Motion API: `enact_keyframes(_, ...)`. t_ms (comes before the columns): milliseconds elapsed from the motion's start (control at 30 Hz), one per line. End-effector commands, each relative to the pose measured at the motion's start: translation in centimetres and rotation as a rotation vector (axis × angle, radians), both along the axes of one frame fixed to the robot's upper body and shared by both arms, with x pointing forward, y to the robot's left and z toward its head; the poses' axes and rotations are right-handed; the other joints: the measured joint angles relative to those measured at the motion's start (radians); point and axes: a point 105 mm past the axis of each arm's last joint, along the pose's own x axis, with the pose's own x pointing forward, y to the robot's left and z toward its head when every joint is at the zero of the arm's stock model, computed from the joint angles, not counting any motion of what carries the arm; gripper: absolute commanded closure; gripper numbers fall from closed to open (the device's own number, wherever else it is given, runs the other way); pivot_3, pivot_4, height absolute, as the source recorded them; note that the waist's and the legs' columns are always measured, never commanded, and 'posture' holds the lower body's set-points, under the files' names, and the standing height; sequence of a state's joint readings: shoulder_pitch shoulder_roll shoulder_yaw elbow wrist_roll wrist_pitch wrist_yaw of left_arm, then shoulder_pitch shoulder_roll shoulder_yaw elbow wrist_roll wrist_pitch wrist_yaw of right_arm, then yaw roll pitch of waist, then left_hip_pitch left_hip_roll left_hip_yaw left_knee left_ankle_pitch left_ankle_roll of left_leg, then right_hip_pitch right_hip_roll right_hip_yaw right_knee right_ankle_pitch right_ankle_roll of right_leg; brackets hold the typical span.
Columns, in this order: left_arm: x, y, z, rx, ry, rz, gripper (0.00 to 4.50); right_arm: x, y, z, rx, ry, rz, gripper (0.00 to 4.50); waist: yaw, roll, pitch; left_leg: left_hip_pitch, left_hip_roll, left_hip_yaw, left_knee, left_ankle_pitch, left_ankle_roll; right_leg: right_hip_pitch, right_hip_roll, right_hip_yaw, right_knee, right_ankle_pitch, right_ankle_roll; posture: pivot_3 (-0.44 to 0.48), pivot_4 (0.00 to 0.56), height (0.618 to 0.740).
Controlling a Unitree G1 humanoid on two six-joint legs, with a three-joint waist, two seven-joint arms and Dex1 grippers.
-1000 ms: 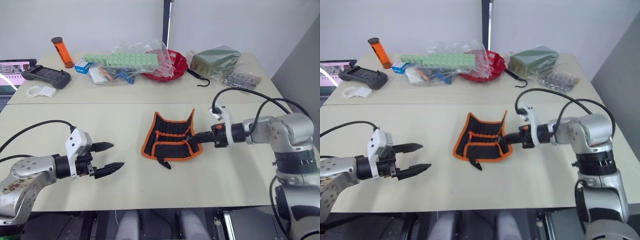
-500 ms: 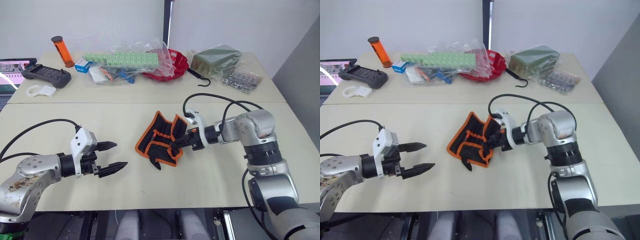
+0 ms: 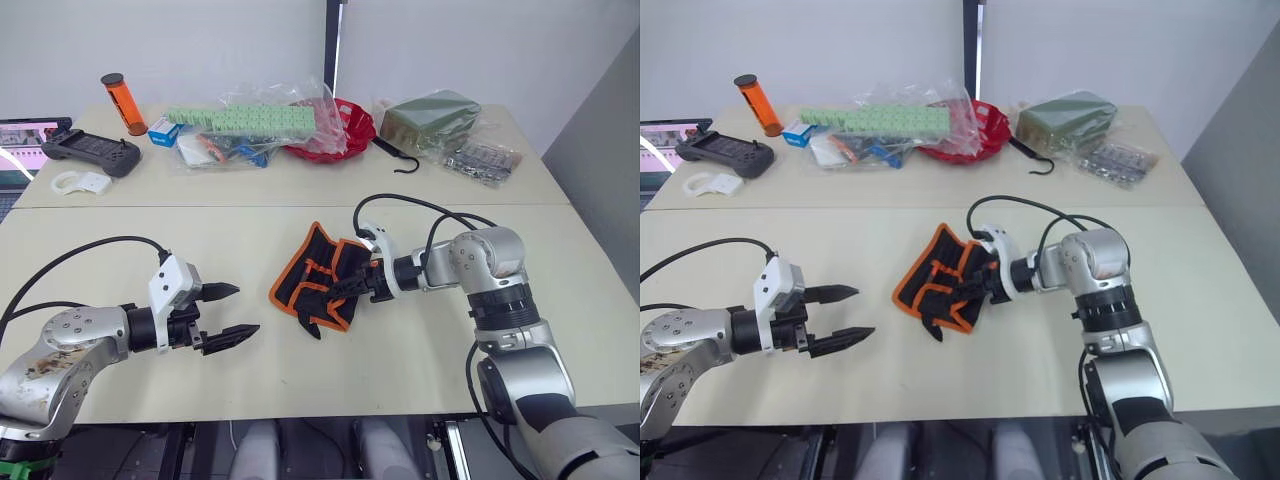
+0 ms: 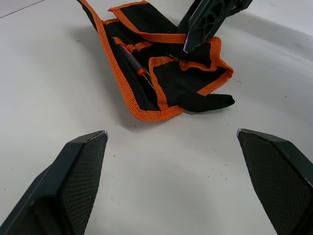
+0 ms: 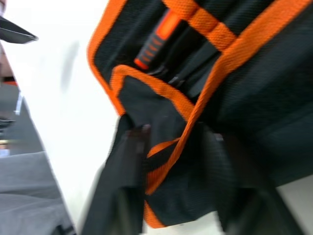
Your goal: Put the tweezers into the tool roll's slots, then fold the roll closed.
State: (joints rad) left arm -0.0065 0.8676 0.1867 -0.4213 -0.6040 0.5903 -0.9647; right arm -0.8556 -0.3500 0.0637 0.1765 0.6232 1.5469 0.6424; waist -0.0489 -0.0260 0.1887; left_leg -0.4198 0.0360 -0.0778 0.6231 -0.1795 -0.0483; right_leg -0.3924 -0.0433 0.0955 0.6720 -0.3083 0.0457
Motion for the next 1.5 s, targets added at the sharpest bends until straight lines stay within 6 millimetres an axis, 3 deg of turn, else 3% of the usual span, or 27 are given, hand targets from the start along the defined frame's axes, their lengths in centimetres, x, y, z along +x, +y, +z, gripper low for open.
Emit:
enact_keyframes(33, 0.2, -0.3, 0.7, 0.005, -0.033, -0.021, 0.00, -0.4, -0.6, 0.5, 0.033, 0.015, 0.003, 1.17, 0.001, 0.000, 0.000, 0.000, 0.000, 0.000, 0.000, 0.000, 0.000, 0.000, 0.000, 0.000, 0.000, 0.000, 0.000, 0.000, 0.150, 0.740)
enact_keyframes(133, 0.3, -0.4, 0.8, 0.003, -0.036, -0.028, 0.00, -0.7, -0.7, 1.5, 0.100, 0.025, 0.009, 0.14, 0.004, 0.000, 0.000, -0.001, 0.000, 0.000, 0.001, 0.000, 0.000, 0.000, 0.000, 0.000, 0.000, 0.000, 0.000, 0.000, 0.150, 0.740)
enact_keyframes(400, 0.6, -0.6, 1.1, -0.001, -0.037, -0.053, 0.00, -0.2, -1.5, 4.3, 0.273, -0.050, -0.033, 0.07, 0.002, 0.000, 0.000, -0.001, 0.000, 0.000, 0.001, 0.000, 0.000, 0.000, 0.000, 0.000, 0.000, 0.000, 0.000, 0.000, 0.150, 0.740)
enact_keyframes(533, 1.0, -0.5, 1.3, 0.006, -0.039, -0.069, 0.00, -0.2, -2.6, 7.2, 0.354, -0.346, -0.039, 0.07, 0.003, 0.000, 0.000, -0.002, 0.000, 0.000, 0.001, 0.000, 0.000, -0.001, 0.000, 0.000, 0.000, 0.000, 0.000, 0.000, 0.150, 0.740)
enact_keyframes(633, 1.3, -0.7, 1.4, 0.010, -0.040, -0.086, 0.00, -0.5, -3.7, 7.3, 0.291, -0.636, -0.032, 0.07, 0.007, 0.000, 0.000, -0.003, 0.000, -0.001, 0.001, 0.000, 0.000, -0.001, 0.000, -0.001, -0.001, 0.000, 0.001, 0.000, 0.150, 0.740)
enact_keyframes(733, 1.6, -0.8, 1.5, 0.013, -0.041, -0.102, 0.00, -1.1, -4.4, 6.0, 0.305, -0.618, 0.014, 0.92, 0.004, 0.000, 0.000, -0.003, -0.001, 0.000, 0.002, 0.000, 0.000, -0.001, 0.000, -0.001, -0.001, 0.000, 0.001, 0.000, 0.150, 0.740)
enact_keyframes(833, 1.9, -1.0, 1.6, 0.012, -0.043, -0.118, 0.00, -0.4, -4.7, 4.0, 0.199, -0.706, 0.021, 1.95, -0.003, 0.000, 0.000, -0.002, 0.000, 0.000, 0.002, 0.000, 0.000, -0.001, 0.000, 0.000, 0.000, 0.000, 0.001, 0.000, 0.150, 0.740)
enact_keyframes(1067, 2.0, -1.4, 1.8, 0.005, -0.041, -0.141, 0.00, -0.8, -2.5, 1.2, 0.111, -0.868, 0.131, 4.35, -0.011, 0.000, 0.000, -0.002, 0.000, 0.000, 0.001, 0.000, 0.000, -0.001, 0.000, 0.000, 0.000, 0.000, 0.001, 0.000, 0.150, 0.740)
enact_keyframes(1300, 2.0, -1.4, 1.7, 0.009, -0.039, -0.143, 0.00, -1.2, -0.2, -1.5, 0.076, -0.884, 0.200, 4.47, -0.009, 0.000, 0.000, -0.002, 0.000, -0.001, 0.002, 0.000, 0.000, -0.001, 0.000, 0.000, 0.001, 0.000, 0.001, 0.000, 0.150, 0.740)
enact_keyframes(1500, 2.0, -1.5, 1.7, 0.005, -0.042, -0.136, 0.00, -1.1, -1.0, -6.4, -0.105, -0.800, 0.264, 4.47, -0.003, 0.000, 0.000, 0.000, 0.000, -0.001, 0.002, 0.000, 0.000, 0.002, 0.000, -0.001, 0.001, 0.000, 0.001, 0.000, 0.150, 0.740)
